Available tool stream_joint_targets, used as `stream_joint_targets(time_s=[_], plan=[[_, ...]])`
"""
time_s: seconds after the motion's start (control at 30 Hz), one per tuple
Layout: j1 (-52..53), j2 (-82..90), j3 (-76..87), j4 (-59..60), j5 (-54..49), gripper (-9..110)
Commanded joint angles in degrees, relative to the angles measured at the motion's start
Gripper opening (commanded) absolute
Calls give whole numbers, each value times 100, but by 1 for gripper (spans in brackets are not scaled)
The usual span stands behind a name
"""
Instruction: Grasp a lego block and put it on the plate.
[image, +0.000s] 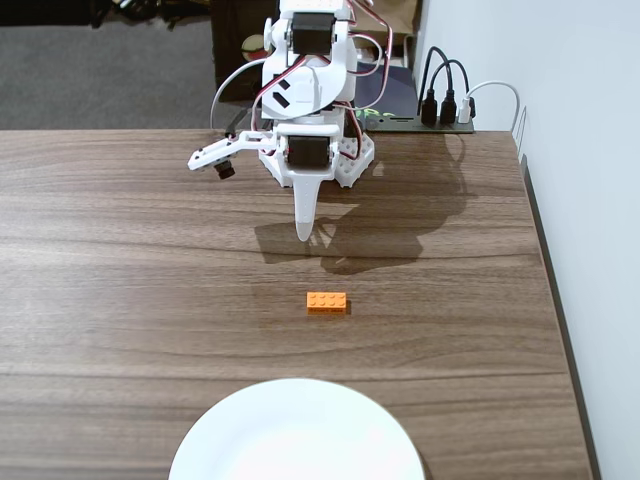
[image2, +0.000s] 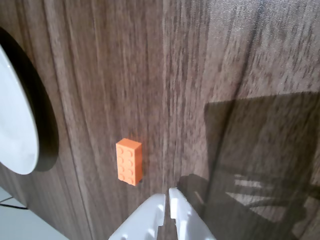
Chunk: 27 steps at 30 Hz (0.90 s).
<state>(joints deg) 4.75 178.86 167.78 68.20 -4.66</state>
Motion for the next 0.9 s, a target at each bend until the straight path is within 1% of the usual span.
stream_joint_targets(time_s=[0.0,0.5,0.67,0.87], plan=[[35,-185,-237,-193,53,1],[0,-1969,-756,-905,1230,1],[88,-2522,-905,-1081,1397,1],[202,-2760,-888,-1301,1371,1]])
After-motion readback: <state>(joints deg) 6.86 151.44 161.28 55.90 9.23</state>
